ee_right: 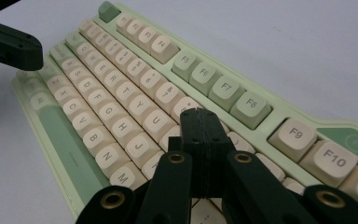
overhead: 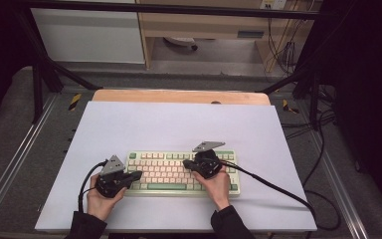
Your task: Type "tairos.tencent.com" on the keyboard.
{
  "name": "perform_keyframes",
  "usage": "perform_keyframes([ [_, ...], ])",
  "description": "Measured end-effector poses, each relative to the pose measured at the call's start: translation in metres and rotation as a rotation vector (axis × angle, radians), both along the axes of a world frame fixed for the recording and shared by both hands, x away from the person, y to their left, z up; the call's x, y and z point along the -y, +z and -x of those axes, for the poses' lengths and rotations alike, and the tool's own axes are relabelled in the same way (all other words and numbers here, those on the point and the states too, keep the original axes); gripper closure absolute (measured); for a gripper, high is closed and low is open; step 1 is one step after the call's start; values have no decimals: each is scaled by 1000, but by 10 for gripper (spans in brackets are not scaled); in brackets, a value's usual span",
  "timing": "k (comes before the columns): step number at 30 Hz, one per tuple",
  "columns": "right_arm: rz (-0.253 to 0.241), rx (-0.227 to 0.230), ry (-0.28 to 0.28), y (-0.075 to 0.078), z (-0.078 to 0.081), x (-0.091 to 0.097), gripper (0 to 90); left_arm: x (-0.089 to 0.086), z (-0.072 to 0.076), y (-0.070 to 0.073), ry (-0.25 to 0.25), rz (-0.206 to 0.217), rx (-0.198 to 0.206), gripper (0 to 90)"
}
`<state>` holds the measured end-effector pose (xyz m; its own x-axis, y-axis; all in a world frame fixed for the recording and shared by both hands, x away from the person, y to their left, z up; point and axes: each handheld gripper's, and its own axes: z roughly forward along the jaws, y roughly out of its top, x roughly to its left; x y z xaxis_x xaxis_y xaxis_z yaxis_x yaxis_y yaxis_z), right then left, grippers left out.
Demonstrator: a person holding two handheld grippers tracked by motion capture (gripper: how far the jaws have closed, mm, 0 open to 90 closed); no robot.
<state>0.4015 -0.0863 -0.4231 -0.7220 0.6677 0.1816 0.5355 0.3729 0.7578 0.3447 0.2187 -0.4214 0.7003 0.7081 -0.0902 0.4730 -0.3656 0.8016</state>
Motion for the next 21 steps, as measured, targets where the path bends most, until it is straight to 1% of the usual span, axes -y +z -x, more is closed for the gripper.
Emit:
perform_keyframes([
  [9, 25, -9, 5, -4, 2, -1, 900, 0, 0, 0, 2, 0, 0, 900],
  [13, 33, 1, 10, -5, 2, -1, 900, 0, 0, 0, 3, 0, 0, 900],
  [16, 35, -4, 6, -6, 3, -2, 900, -1, 0, 0, 3, -1, 0, 900],
  [18, 44, -4, 7, -7, 3, -2, 900, -1, 0, 0, 3, -1, 0, 900],
  [20, 41, 2, 10, -8, 3, -3, 900, -1, 0, 0, 3, -1, 0, 900],
  [21, 42, -3, 10, -8, 3, -2, 900, -1, 0, 0, 3, -1, -1, 900],
])
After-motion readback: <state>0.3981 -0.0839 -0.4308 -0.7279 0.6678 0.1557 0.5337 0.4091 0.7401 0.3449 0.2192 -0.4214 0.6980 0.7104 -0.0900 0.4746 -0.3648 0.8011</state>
